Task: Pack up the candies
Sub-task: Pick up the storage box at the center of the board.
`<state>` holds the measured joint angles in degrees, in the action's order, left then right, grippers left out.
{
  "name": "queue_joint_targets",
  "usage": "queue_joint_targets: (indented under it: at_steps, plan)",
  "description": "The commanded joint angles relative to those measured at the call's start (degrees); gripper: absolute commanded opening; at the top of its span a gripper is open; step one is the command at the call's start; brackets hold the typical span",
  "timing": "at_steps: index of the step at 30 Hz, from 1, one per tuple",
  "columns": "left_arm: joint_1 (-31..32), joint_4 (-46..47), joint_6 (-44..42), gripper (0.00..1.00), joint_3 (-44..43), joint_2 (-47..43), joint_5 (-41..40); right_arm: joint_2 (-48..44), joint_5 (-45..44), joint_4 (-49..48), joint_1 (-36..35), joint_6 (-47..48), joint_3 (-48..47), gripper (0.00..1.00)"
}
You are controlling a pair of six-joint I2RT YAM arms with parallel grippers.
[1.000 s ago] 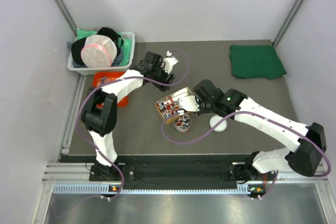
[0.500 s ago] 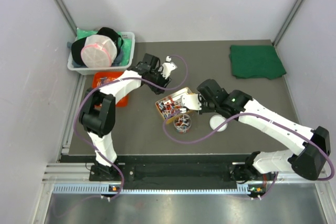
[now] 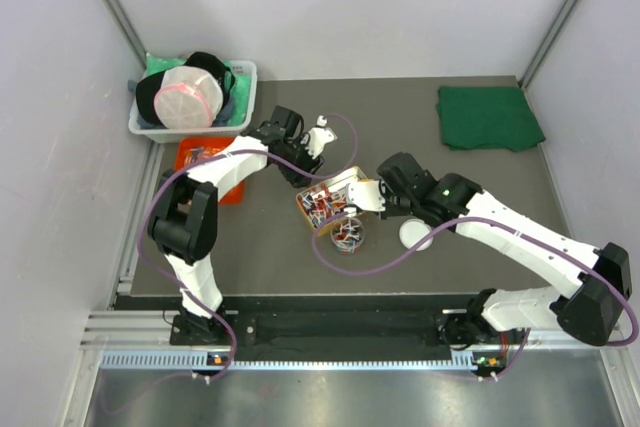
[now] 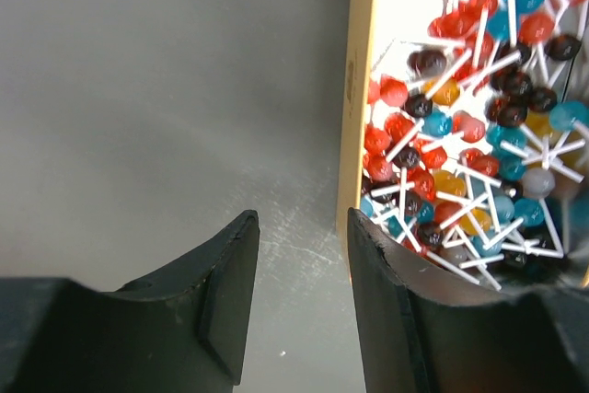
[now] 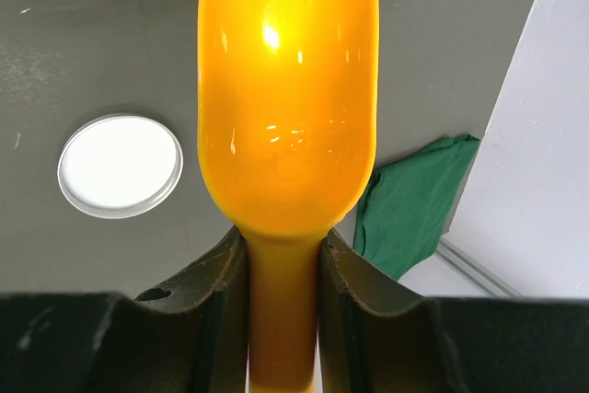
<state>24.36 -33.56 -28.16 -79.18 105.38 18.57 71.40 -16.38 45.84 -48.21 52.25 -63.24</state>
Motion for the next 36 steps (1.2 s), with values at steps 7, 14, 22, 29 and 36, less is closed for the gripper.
queue_joint_targets:
  at_steps: [7, 14, 22, 29, 36]
  plan:
    - [1.3, 0.3, -1.5, 0.48, 2.2, -1.0, -2.4, -2.0, 0.4, -1.7, 0.5, -1.4, -0.1, 0.0]
    - [1.8, -0.2, -2.0, 0.44, 2.3, -1.1, -3.0, -2.1, 0.5, -1.8, 0.5, -1.4, -0.1, 0.0]
    - [1.7, 2.3, 0.5, 0.45, 2.5, -5.3, -2.5, -2.1, 0.2, -2.3, 0.4, -1.4, 0.1, 0.0]
    - [1.7, 1.5, 0.7, 0.45, 2.2, -6.3, -0.8, -2.3, -0.1, -2.2, 0.4, -1.5, 0.2, 0.0]
    - [1.9, 0.0, -0.8, 0.43, 2.6, -4.4, -2.1, -2.3, -0.1, -2.3, 0.5, -1.4, 0.1, 0.0]
